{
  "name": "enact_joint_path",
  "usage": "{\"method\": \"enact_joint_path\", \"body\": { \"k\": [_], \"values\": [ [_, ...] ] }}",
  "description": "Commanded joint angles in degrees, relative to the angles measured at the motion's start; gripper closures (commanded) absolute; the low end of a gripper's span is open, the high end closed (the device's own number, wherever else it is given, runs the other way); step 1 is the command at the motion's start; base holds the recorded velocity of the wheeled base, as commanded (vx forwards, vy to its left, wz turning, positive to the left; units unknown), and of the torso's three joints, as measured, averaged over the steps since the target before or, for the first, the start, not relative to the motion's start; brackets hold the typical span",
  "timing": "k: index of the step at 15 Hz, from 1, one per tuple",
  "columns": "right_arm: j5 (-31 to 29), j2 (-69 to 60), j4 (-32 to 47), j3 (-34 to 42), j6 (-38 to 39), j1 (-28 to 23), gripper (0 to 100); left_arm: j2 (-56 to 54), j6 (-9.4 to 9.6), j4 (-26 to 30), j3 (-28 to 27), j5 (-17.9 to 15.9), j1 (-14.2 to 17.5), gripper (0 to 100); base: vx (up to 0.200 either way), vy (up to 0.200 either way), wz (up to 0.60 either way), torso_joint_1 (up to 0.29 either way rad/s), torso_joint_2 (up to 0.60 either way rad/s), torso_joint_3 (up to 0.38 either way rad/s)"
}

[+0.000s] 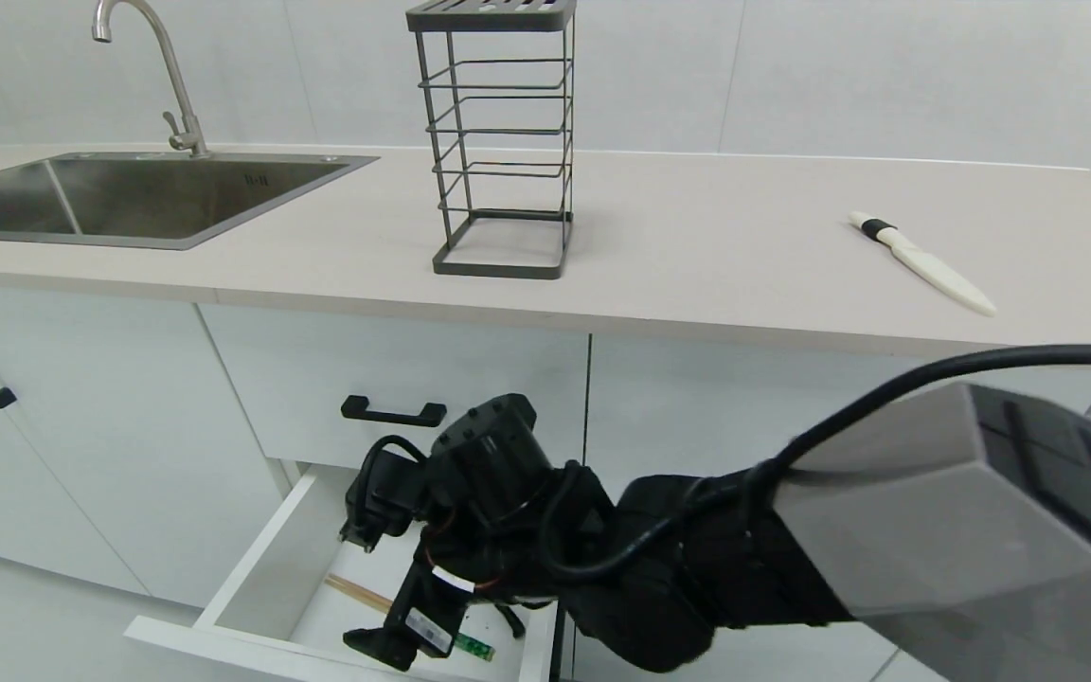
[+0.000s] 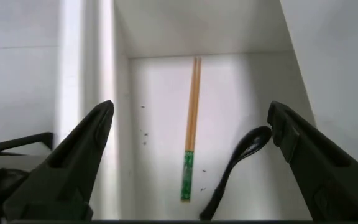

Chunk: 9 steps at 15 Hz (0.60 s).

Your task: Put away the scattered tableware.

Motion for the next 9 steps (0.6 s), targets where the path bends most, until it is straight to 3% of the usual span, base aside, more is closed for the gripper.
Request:
{"method": "enact_joint_path", "body": {
  "k": [1,4,5,9],
  "values": [
    [-2.06,-14.36,-5.74,16.07,3.09,0.73,0,0.07,-0.01,-0.02,0.00,0.05,0.01,0,0.000,0.000,0.00,0.000,0.00,0.000],
    [-4.34,-25.52,-9.34,31.01,4.67,0.99,0,0.07,-0.01,-0.02,0.00,0.05,0.01,0,0.000,0.000,0.00,0.000,0.00,0.000],
    [-4.61,-32.20,-9.52,39.45,4.67,1.52,0,0.07,-0.01,-0.02,0.00,0.05,0.01,0,0.000,0.000,0.00,0.000,0.00,0.000],
    [-5.66,-42.75,-10.84,52.98,6.25,1.52,0,0.07,-0.01,-0.02,0.00,0.05,0.01,0,0.000,0.000,0.00,0.000,0.00,0.000]
  ]
}}
